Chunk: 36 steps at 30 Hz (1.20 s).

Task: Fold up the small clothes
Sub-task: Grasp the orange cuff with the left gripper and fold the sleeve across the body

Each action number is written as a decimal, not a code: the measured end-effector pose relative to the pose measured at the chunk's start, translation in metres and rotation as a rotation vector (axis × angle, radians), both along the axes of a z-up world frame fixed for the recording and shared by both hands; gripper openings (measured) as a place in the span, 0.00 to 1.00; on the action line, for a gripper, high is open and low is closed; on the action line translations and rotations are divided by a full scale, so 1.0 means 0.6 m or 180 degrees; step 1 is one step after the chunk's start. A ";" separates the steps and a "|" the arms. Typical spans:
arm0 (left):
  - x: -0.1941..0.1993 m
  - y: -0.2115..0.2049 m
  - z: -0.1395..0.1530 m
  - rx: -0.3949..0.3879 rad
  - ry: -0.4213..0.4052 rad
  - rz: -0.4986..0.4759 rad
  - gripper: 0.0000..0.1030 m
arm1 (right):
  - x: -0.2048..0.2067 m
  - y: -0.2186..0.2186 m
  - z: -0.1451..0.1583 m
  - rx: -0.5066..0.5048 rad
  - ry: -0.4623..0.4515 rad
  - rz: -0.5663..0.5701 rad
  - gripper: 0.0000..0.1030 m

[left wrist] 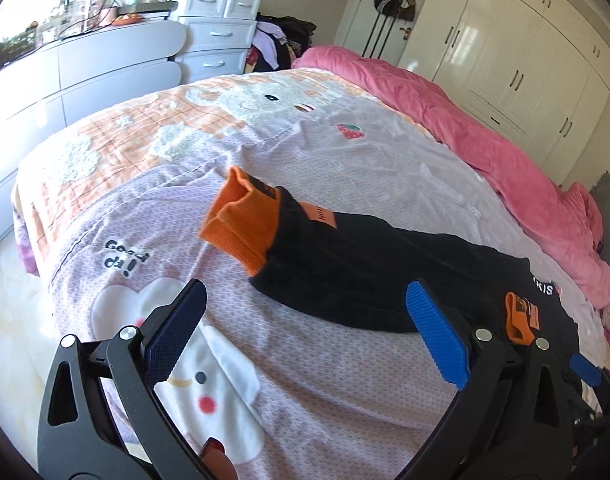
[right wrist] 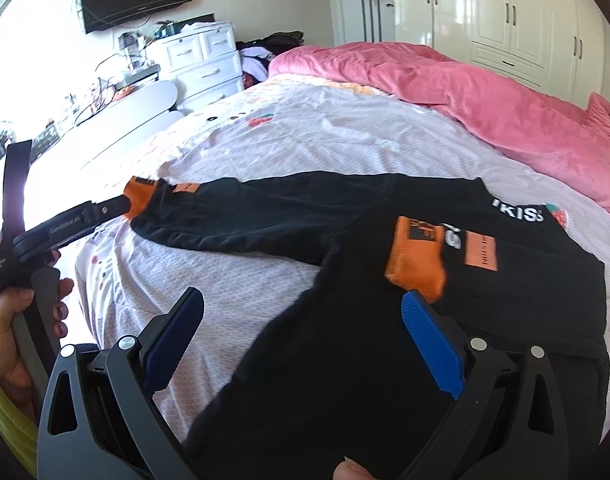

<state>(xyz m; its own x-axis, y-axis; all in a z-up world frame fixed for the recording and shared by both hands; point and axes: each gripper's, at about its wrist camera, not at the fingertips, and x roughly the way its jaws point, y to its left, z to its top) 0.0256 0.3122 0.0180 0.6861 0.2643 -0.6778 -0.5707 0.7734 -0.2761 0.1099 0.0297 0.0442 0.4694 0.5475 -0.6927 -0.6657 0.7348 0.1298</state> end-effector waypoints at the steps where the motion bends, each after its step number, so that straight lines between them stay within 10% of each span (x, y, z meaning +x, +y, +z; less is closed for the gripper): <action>1: -0.002 0.006 -0.003 -0.0016 0.0001 0.0027 0.91 | -0.002 0.008 -0.002 -0.0010 0.0006 0.0029 0.96; 14: 0.003 0.084 -0.074 -0.0669 -0.0232 0.0312 0.88 | -0.016 0.071 -0.040 -0.0126 0.0136 0.0242 0.96; 20: 0.032 0.098 -0.083 -0.0759 -0.0267 0.0348 0.49 | -0.009 0.051 -0.057 -0.0055 0.0262 0.0137 0.96; 23: 0.054 0.092 -0.071 -0.0602 -0.0238 0.0281 0.06 | -0.004 0.031 -0.062 -0.0013 0.0330 0.0034 0.96; 36: 0.130 -0.050 0.052 -0.0457 -0.0723 -0.0656 0.02 | 0.041 -0.126 -0.053 0.0272 0.0427 -0.0731 0.96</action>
<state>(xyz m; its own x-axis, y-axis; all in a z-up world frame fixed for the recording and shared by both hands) 0.1035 0.2823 0.0494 0.8530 0.0172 -0.5217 -0.3177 0.8101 -0.4928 0.1346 -0.0459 0.0126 0.4952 0.4965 -0.7129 -0.4556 0.8471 0.2735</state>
